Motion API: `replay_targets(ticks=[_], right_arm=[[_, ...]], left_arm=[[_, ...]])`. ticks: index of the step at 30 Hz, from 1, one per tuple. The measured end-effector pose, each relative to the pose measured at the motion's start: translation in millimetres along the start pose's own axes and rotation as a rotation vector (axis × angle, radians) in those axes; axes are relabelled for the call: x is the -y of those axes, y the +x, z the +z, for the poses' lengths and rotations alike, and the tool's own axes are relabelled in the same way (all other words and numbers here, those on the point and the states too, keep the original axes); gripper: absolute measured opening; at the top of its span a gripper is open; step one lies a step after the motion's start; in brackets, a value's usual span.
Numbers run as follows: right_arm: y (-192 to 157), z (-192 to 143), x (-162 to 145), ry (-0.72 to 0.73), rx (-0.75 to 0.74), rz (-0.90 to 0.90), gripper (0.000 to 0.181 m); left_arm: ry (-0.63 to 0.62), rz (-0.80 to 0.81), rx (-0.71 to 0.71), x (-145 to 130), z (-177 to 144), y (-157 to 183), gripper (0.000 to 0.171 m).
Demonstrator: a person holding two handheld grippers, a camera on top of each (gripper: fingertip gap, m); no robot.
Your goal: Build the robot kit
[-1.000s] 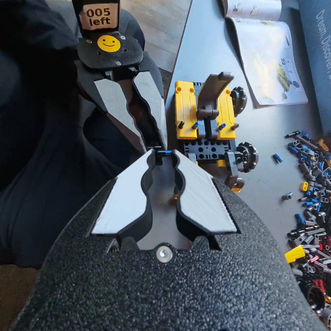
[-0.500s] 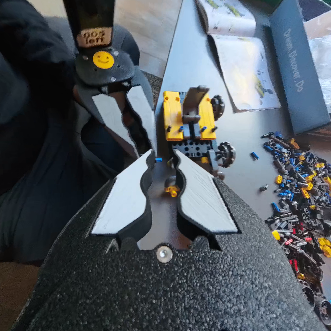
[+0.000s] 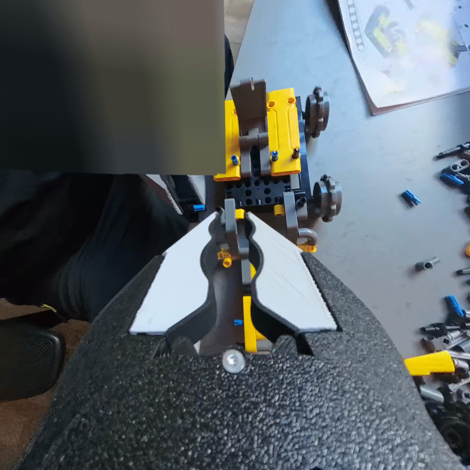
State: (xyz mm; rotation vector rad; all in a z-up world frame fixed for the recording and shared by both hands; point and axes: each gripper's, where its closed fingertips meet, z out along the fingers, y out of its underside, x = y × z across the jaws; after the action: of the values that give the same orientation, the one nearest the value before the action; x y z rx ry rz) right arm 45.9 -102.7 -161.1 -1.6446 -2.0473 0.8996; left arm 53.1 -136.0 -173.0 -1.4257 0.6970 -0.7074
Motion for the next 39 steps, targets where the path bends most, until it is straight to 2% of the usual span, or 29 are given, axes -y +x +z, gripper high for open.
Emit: replay_targets(ticks=[4,5,8,11,17,22,25,28,39], right_arm=[[-9.8,-1.0,11.2,0.038,0.076,0.004,0.041],[-9.2,1.8,10.9,0.028,0.076,0.007,0.041],[-13.2,10.3,8.3,0.002,0.111,0.014,0.038],[-13.7,8.6,11.0,0.030,0.127,0.024,0.032],[-18.4,7.1,11.9,0.041,0.163,0.027,0.037],[-22.1,8.4,15.3,0.035,0.101,-0.087,0.016],[-22.3,13.0,8.7,-0.025,0.091,-0.085,0.022],[-22.8,15.3,6.0,-0.051,0.073,-0.106,0.016],[-20.9,17.6,-0.1,-0.176,-0.066,-0.210,0.016]], left_arm=[[0.027,-0.025,-0.013,3.5,-3.3,-4.1,0.014],[0.023,-0.024,-0.012,3.5,-3.4,-4.6,0.014],[0.005,-0.025,0.007,2.7,-3.4,-6.1,0.014],[-0.017,-0.099,0.014,3.9,-2.2,-8.9,0.014],[-0.061,-0.084,0.001,2.1,-2.2,-10.5,0.014],[-0.061,-0.060,-0.015,1.8,-2.4,-8.3,0.014],[-0.050,-0.048,-0.022,1.1,-2.5,-6.6,0.014],[-0.054,-0.032,-0.021,0.4,-2.2,-6.2,0.014],[-0.041,0.040,0.010,-1.1,-1.9,-6.7,0.014]])
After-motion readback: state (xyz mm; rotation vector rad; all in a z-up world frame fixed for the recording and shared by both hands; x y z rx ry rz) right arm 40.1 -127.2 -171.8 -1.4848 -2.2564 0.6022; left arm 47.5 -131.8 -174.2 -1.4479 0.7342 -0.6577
